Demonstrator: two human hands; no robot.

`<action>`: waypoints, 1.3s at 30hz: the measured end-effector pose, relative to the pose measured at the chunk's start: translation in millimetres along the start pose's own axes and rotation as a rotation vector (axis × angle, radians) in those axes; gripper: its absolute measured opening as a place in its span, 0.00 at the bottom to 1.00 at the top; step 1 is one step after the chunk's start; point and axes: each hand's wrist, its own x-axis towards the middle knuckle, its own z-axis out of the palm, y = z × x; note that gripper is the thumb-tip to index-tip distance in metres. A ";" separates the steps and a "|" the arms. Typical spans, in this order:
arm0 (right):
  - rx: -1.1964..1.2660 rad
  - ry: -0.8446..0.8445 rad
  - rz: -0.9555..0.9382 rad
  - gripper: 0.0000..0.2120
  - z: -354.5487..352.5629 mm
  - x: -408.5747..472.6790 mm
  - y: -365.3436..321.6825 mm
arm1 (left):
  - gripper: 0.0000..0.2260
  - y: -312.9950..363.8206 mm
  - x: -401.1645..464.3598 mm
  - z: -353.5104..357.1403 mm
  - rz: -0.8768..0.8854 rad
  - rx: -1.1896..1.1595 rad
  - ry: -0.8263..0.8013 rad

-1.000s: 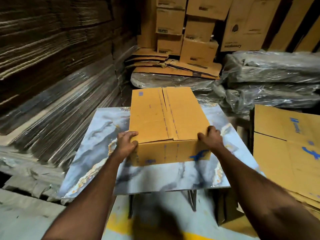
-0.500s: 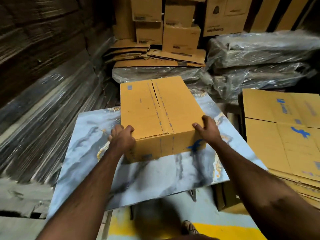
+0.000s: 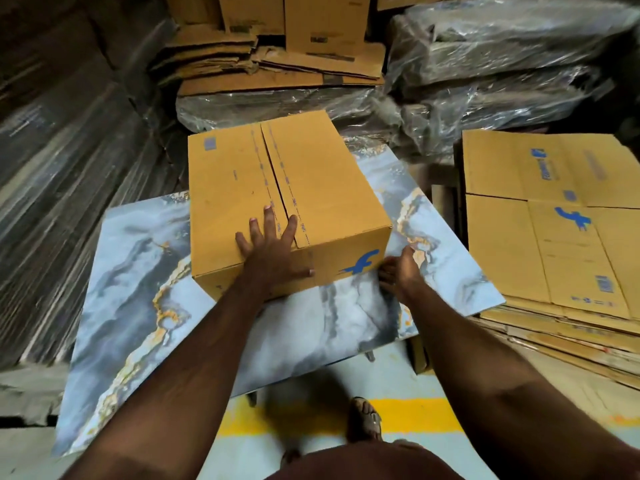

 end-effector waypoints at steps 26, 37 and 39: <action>0.311 -0.176 -0.104 0.33 59.0 -30.7 -86.2 | 0.48 -55.0 -27.8 -25.3 -0.043 -0.449 0.322; -0.522 -0.531 -0.763 0.35 199.3 -107.2 -108.4 | 0.37 -77.9 -16.3 2.7 -0.442 -1.747 0.516; -0.676 -0.542 -0.837 0.32 197.1 -133.8 -92.9 | 0.32 -75.1 -15.2 13.8 -0.471 -1.957 0.533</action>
